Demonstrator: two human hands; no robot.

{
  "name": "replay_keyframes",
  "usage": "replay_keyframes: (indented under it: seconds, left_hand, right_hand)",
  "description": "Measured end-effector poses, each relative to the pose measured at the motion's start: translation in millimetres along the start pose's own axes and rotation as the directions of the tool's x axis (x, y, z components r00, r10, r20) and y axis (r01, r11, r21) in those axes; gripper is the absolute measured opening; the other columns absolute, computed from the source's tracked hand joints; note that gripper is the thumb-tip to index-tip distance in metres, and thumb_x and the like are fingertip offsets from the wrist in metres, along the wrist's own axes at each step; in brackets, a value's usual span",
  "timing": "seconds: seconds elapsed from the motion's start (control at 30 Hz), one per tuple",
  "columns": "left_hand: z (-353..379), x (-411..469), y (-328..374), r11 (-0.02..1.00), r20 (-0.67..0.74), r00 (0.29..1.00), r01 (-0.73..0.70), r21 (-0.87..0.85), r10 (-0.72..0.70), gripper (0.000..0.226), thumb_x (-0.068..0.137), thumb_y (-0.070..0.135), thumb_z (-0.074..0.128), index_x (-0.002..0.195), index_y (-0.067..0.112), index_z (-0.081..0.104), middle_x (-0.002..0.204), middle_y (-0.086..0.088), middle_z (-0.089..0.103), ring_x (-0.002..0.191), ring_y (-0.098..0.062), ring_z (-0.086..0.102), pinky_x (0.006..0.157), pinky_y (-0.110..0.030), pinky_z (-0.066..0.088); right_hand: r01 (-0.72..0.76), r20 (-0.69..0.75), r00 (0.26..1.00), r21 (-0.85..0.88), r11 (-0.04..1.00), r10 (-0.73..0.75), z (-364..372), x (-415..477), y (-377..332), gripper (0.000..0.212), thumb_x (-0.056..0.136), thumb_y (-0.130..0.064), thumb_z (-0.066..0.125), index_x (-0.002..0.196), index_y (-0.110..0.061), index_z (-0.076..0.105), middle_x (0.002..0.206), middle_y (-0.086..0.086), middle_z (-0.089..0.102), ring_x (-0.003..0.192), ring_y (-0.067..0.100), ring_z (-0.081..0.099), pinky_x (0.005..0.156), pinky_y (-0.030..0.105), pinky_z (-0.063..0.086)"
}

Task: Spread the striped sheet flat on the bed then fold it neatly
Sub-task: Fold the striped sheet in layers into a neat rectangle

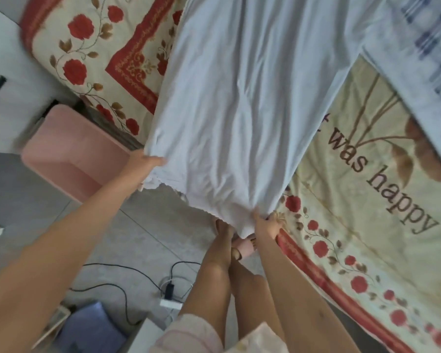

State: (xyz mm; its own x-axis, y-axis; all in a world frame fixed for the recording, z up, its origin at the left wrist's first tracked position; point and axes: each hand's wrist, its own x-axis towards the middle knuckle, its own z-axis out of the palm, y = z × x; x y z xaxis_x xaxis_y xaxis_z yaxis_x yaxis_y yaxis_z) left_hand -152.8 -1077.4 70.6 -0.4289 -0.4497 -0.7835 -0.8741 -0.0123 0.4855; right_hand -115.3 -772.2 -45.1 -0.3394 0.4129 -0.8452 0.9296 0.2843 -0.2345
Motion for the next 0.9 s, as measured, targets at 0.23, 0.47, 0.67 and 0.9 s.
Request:
replay_keyframes:
  seconds: [0.23, 0.47, 0.67, 0.9]
  left_hand:
    - [-27, -69, 51, 0.982, -0.132, 0.982, -0.147, -0.115, 0.131, 0.051, 0.09, 0.002, 0.048, 0.14, 0.009, 0.037, 0.122, -0.009, 0.055, 0.1, -0.027, 0.058, 0.069, -0.027, 0.054]
    - [-81, -141, 123, 0.918, -0.317, 0.913, -0.333, -0.217, 0.256, 0.05, 0.094, 0.026, 0.057, 0.134, -0.001, 0.045, 0.119, -0.016, 0.058, 0.104, -0.03, 0.057, 0.085, -0.036, 0.046]
    - [-110, -202, 151, 0.936, -0.105, 0.948, -0.316, -0.155, 0.302, 0.073, 0.084, 0.033, 0.07, 0.141, 0.002, 0.038, 0.141, -0.017, 0.045, 0.114, -0.028, 0.054, 0.094, -0.042, 0.043]
    - [-188, -187, 184, 0.916, -0.066, 0.947, -0.322, -0.24, 0.315, 0.039, 0.087, 0.016, 0.062, 0.122, 0.001, 0.054, 0.087, -0.007, 0.055, 0.052, -0.013, 0.053, 0.047, -0.021, 0.039]
  right_hand:
    - [0.043, 0.147, 0.986, 0.213, 0.976, -0.075, -70, -74, -37, 0.034, 0.091, -0.018, 0.044, 0.121, -0.002, 0.048, 0.084, 0.004, 0.05, 0.072, 0.02, 0.05, 0.058, 0.03, 0.041]
    - [0.122, 0.314, 0.851, 0.66, 0.741, -0.421, -241, -188, -121, 0.048, 0.085, -0.057, 0.056, 0.118, -0.022, 0.059, 0.106, 0.014, 0.069, 0.088, 0.037, 0.068, 0.066, 0.059, 0.056]
    - [0.252, 0.212, 0.893, 0.496, 0.831, -0.397, -271, -265, -149, 0.052, 0.082, -0.023, 0.07, 0.125, 0.0, 0.053, 0.103, 0.015, 0.067, 0.086, 0.029, 0.066, 0.055, 0.031, 0.056]
    - [0.31, -0.095, 0.94, 0.64, 0.703, -0.327, -211, -330, -152, 0.035, 0.093, -0.028, 0.059, 0.116, -0.003, 0.051, 0.089, 0.008, 0.06, 0.081, 0.025, 0.059, 0.083, 0.04, 0.048]
